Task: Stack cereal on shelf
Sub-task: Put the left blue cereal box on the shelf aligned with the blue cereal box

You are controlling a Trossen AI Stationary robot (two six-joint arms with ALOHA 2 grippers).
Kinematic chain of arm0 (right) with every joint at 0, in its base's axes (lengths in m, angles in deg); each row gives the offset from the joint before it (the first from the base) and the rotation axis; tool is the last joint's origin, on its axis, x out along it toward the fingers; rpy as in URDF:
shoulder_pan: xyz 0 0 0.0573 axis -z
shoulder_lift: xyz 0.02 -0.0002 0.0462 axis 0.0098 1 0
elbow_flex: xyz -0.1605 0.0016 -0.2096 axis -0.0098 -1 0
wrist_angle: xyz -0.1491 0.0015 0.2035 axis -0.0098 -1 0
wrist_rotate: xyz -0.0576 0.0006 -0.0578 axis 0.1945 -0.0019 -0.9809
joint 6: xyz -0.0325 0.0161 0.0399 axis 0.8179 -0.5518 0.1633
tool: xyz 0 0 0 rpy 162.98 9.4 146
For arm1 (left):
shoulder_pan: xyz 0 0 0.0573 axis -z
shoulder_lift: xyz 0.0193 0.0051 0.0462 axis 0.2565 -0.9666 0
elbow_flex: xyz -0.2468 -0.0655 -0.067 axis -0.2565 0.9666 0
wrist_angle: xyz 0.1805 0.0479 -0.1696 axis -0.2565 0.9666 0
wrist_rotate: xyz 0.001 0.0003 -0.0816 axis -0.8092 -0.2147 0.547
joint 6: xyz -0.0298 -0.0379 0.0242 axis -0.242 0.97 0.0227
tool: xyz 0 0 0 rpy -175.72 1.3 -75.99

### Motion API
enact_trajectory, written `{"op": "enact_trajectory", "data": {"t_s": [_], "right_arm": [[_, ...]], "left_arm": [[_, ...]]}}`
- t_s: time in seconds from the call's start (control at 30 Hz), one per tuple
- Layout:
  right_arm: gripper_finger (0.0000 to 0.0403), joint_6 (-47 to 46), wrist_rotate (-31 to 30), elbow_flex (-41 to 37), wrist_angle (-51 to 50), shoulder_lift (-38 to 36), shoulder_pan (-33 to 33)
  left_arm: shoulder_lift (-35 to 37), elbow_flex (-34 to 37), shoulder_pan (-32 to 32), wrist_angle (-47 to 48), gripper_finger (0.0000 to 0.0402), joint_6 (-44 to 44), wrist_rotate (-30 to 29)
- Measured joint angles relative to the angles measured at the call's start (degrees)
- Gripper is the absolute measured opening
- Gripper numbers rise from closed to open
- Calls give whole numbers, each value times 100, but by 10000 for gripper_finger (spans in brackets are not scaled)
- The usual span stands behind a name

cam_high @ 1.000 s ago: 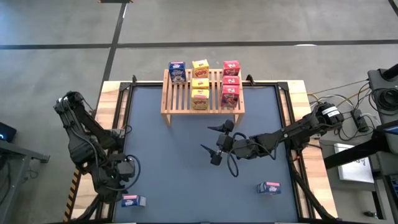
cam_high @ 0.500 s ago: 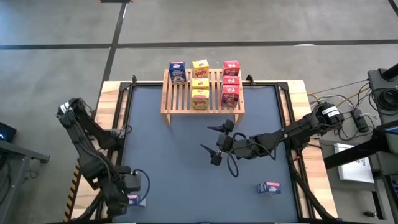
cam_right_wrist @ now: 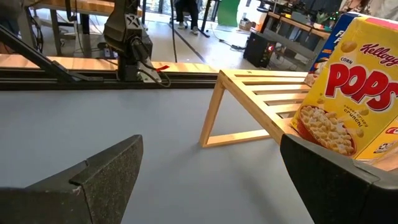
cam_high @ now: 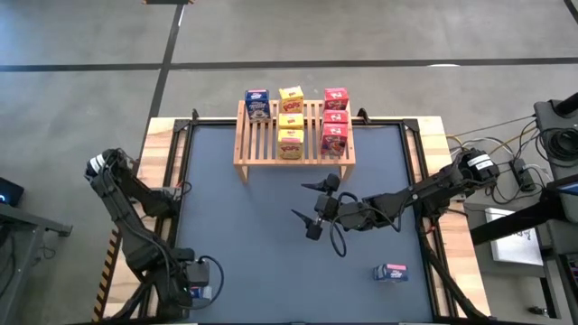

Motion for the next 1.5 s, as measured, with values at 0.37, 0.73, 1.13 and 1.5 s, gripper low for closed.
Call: {"op": "enact_trajectory", "data": {"t_s": [0.37,0.73,1.13,1.5], "right_arm": [[368,-11,4,0,0,0,0],[368,-64,19,0,-2,0,-2],[368,-55,18,2,-3,0,-2],[368,-42,17,2,-24,0,-2]], "left_arm": [[0,0,25,-148,223,305,-81],[3,62,107,20,323,328,-337],[-15,495,340,52,351,457,-319],[-195,581,684,273,351,526,-491]]}}
